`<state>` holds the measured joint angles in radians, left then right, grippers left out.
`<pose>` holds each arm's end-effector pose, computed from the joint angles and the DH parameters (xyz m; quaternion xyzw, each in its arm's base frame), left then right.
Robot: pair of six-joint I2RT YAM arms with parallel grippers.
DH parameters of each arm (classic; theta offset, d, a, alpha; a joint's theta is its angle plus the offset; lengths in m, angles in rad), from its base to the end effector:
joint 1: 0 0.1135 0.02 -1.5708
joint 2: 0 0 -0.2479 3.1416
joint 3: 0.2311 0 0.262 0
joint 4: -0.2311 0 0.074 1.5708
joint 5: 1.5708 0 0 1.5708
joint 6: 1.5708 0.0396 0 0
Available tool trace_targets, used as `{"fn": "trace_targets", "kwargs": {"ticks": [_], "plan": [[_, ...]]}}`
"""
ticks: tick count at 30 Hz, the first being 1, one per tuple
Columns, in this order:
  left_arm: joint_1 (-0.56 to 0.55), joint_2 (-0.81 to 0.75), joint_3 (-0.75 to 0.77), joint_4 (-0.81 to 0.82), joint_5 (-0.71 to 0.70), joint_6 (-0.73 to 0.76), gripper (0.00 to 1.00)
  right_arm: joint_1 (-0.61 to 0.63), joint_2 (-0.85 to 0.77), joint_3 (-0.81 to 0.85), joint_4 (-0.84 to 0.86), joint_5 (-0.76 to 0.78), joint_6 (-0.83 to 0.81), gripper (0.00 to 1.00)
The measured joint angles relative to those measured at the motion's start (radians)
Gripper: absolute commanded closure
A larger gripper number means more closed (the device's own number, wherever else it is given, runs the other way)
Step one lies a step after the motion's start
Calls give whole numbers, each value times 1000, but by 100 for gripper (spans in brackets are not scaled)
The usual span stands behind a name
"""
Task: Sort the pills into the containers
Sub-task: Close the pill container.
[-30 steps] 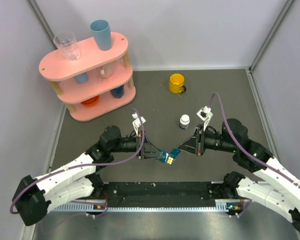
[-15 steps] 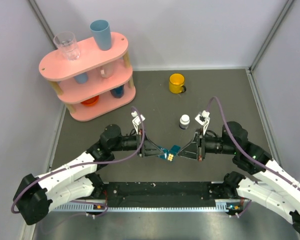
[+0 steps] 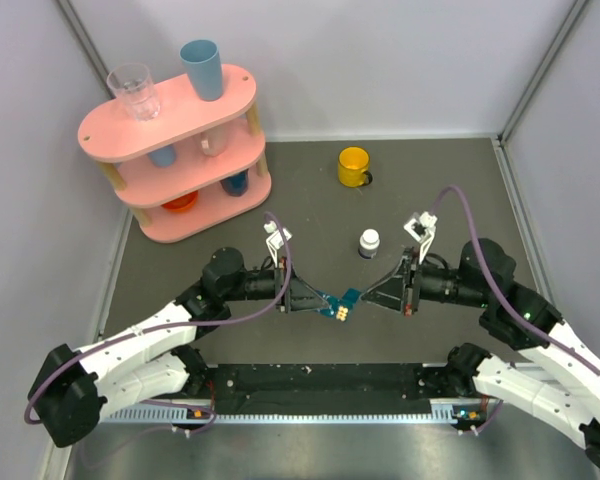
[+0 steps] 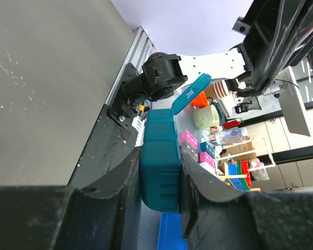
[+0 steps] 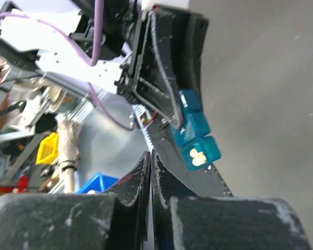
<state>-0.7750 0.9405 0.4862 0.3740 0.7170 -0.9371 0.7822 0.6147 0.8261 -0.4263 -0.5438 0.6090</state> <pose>0.1482 -0.1816 0.2474 0.1815 0.7052 -0.6486 0.2215 0.0988 0.1271 0.3456 -0.2327 0.7329 0.5477 0.3297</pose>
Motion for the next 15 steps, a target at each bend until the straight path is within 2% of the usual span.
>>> {"fn": "trace_targets", "kwargs": {"ticks": [10, 15], "plan": [[0, -16, 0, -1, 8, 0, 100, 0, 68, 47, -97, 333, -43, 100], [0, -21, 0, -1, 19, 1, 100, 0, 132, 47, -114, 356, -60, 100]]}}
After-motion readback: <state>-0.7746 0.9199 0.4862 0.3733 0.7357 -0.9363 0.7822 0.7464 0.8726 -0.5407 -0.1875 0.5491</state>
